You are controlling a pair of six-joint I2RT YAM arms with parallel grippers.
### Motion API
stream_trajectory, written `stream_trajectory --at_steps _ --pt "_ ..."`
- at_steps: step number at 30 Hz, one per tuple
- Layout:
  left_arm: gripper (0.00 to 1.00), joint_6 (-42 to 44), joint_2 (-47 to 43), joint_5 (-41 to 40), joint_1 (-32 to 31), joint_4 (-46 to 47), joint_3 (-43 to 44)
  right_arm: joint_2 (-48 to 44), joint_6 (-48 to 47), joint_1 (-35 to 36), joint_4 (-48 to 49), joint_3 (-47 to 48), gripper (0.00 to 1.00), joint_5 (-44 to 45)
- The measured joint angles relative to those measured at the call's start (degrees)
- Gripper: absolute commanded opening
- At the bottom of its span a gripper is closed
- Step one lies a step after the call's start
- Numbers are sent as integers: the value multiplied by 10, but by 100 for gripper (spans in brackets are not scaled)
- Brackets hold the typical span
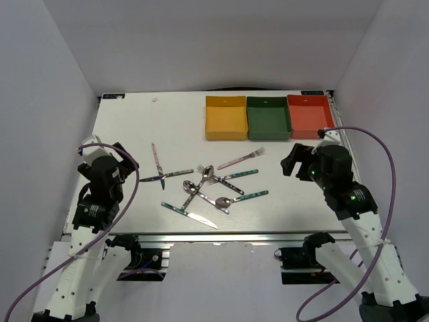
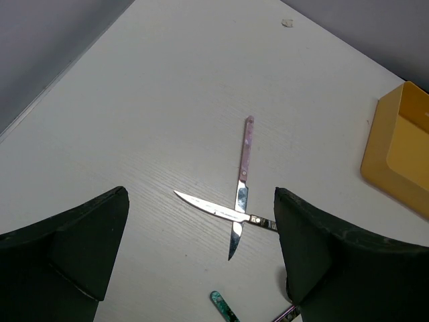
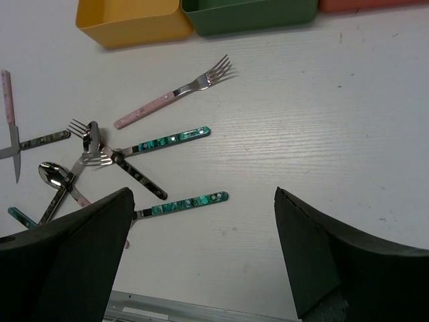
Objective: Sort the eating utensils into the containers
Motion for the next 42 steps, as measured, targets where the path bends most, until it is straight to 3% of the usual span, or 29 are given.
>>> stream_trajectory --at_steps 7,14,19,25,27,29,33,42 --pt "98 2 4 7 0 13 -6 -9 14 0 8 -2 89 -17" --pt "98 11 55 105 0 60 -28 -2 32 0 23 -8 89 -58" --pt "98 5 185 194 -18 98 0 -3 34 0 32 -26 89 -78" --pt "94 22 416 179 -182 98 123 -2 34 0 35 -42 89 -109" --pt "90 38 463 170 -232 94 147 -3 34 0 36 -45 89 -117" --pt "78 52 496 173 -266 88 155 -4 34 0 37 -49 89 -127" --pt "63 78 539 195 -286 68 156 -13 34 0 39 -63 89 -144" --pt "57 101 591 208 -305 52 137 -23 33 0 54 -91 89 -169"
